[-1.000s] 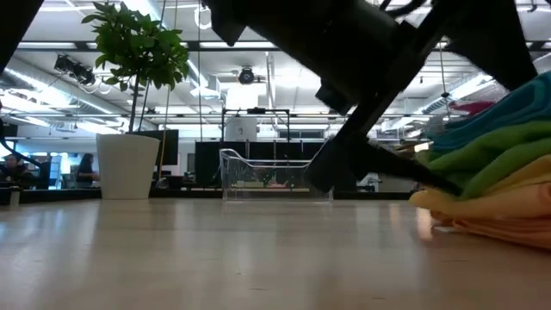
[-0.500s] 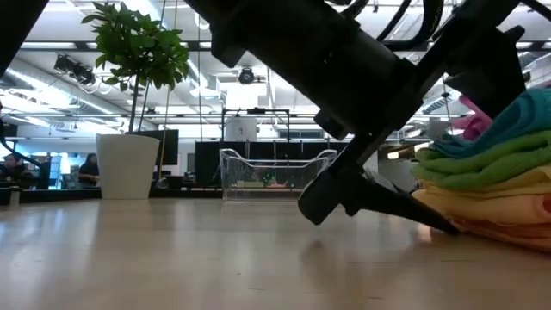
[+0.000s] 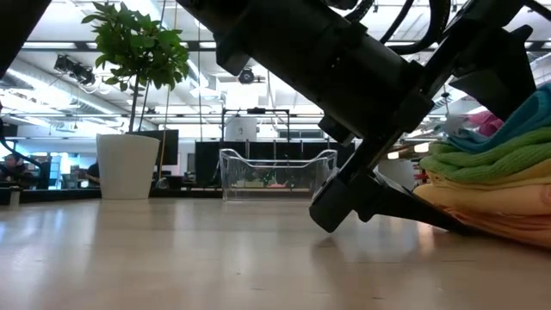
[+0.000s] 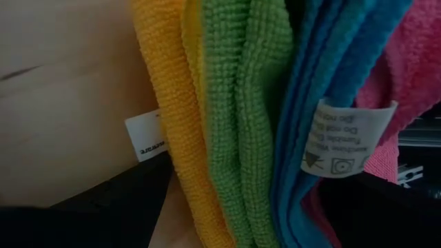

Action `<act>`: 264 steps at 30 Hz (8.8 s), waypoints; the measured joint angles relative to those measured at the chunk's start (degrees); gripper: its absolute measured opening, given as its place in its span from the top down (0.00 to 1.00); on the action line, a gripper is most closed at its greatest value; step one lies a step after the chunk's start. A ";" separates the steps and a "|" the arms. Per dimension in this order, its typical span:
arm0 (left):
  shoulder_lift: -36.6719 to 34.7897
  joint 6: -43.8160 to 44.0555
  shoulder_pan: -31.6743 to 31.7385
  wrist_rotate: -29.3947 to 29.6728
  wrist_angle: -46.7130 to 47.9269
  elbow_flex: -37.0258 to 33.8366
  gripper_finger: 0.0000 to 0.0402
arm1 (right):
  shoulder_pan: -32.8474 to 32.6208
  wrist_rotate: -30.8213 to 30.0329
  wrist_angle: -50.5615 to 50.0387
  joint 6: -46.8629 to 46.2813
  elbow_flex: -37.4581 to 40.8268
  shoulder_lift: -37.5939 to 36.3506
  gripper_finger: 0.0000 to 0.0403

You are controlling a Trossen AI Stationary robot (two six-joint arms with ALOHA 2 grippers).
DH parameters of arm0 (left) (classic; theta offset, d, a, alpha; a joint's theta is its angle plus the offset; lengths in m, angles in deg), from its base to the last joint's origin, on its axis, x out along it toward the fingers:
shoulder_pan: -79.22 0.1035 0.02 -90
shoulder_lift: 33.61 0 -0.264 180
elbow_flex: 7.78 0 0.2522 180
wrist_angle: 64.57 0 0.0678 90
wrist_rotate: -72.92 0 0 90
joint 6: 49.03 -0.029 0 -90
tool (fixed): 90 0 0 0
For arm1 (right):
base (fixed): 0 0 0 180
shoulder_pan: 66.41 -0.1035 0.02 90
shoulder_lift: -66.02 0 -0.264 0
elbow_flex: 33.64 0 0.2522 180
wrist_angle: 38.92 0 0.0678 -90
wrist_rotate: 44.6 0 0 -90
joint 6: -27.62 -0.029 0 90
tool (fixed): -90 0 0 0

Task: Fold microfiber towels
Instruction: Put the folded towels into the transparent bin

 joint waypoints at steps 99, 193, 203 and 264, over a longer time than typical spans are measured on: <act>-32.79 -37.52 24.61 2.51 36.56 -0.19 0.82 | 62.44 -9.03 0.68 74.41 -26.74 -9.42 0.80; -26.44 -79.50 53.03 -21.88 37.01 -0.24 0.52 | 91.67 9.86 -3.53 98.31 -51.18 10.91 0.34; -19.20 -84.04 50.87 -7.23 22.79 -0.31 0.96 | 91.27 6.16 -13.48 101.81 -51.25 -1.12 0.83; -24.28 -87.07 45.94 -21.12 29.28 -7.52 0.98 | 74.53 3.16 1.91 89.44 -25.68 -26.38 0.98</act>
